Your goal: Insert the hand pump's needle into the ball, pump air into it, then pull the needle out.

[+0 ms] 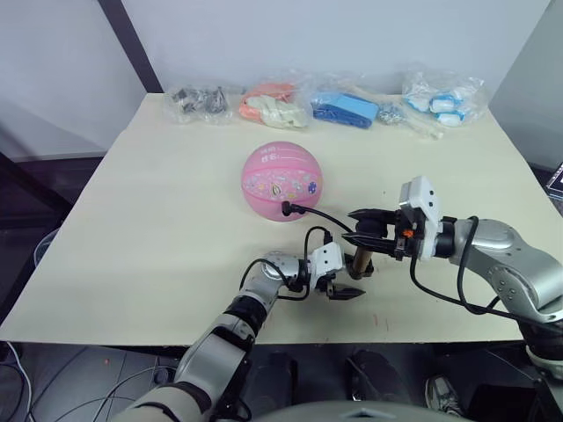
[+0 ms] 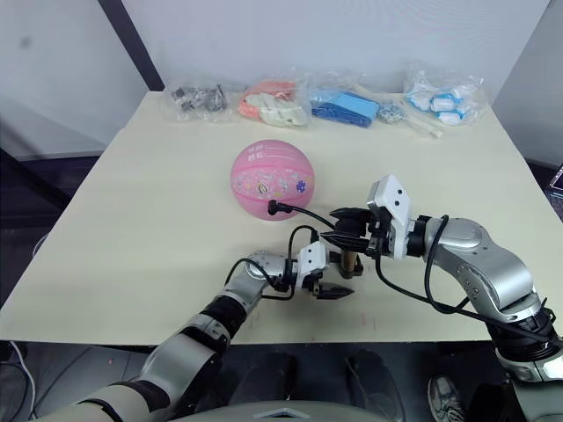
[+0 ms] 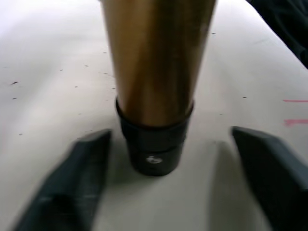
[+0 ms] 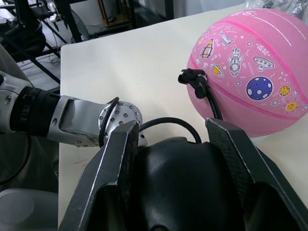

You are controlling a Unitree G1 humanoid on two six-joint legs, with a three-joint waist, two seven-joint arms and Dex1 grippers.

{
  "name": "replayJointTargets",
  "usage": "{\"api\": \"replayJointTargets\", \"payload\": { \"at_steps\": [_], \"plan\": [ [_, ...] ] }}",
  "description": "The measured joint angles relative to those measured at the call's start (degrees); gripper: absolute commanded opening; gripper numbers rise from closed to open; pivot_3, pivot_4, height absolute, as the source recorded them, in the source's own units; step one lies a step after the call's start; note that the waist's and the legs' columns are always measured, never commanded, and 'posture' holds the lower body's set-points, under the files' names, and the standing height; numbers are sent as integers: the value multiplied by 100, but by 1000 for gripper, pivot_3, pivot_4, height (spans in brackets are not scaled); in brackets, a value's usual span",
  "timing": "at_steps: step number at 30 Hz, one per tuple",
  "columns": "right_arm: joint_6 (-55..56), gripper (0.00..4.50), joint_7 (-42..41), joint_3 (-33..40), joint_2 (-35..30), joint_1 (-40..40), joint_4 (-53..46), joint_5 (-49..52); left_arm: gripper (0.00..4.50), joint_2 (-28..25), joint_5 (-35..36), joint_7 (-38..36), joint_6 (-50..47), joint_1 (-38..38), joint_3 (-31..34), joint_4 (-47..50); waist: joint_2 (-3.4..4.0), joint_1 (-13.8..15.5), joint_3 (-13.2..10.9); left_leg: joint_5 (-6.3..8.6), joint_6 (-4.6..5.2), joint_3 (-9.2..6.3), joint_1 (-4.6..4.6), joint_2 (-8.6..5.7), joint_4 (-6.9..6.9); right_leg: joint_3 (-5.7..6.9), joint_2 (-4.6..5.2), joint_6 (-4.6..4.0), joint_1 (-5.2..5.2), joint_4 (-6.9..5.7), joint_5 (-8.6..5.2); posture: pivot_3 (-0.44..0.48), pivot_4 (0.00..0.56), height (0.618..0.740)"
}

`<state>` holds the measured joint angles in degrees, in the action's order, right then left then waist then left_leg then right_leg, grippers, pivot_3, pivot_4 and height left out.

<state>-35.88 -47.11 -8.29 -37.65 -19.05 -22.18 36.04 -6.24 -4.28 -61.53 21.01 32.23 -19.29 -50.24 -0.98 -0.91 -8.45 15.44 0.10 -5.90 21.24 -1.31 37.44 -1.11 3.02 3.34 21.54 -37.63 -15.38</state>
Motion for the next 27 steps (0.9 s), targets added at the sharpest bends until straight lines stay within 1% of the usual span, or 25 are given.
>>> {"api": "replayJointTargets", "payload": {
  "at_steps": [4, 9, 12, 17, 19, 25, 27],
  "plan": [
    [0, 1740, -6, 18, 0, -2, 2, 0, 4434, -38, 15, -50, -75, -4, 18, 81, 0, -7, -1, 0, 0, 0, -2, 1, -4, 0, -1, 0, 1, 0, 0, 0, 150, 738],
    [0, 1740, -55, 78, -14, -3, 30, 0, 4434, -364, 238, -279, -319, -266, 106, 611, 2, -4, -5, 0, 0, 0, 0, 11, -5, -1, 0, -3, 3, 0, 1, 0, 150, 738],
    [3, 1740, -146, 186, -56, -9, 44, 0, 4434, -625, 459, -476, -574, -499, 180, 1203, 7, 12, -12, 0, 0, -2, 6, 11, -4, -4, 8, -21, 5, 2, 12, 0, 150, 738],
    [35, 1740, -315, 318, -155, -17, 85, 1, 4434, -1099, 971, -800, -1037, -820, 377, 2459, 10, 23, -17, 0, 0, -6, 25, 10, -4, -2, 12, -26, 13, 16, 15, 0, 150, 738],
    [55, 1740, -448, 402, -275, -3, 97, 4, 4434, -1417, 1272, -1009, -1261, -980, 505, 3096, 17, 21, -21, 0, -1, -9, 36, 10, -4, 1, 12, -27, 22, 20, 15, 0, 150, 738],
    [156, 1740, -696, 516, -516, 14, 147, 5, 4434, -2178, 1926, -1361, -1619, -1286, 939, 4039, 33, 36, -39, 0, -1, -16, 49, 10, -4, 10, 16, -27, 24, 38, 16, 0, 150, 738],
    [169, 1740, -741, 550, -534, 12, 170, 5, 4434, -2348, 2115, -1445, -1684, -1333, 1089, 4166, 38, 38, -49, 0, 0, -18, 53, 10, -4, 12, 16, -27, 24, 48, 16, 0, 150, 738]
  ]
}}
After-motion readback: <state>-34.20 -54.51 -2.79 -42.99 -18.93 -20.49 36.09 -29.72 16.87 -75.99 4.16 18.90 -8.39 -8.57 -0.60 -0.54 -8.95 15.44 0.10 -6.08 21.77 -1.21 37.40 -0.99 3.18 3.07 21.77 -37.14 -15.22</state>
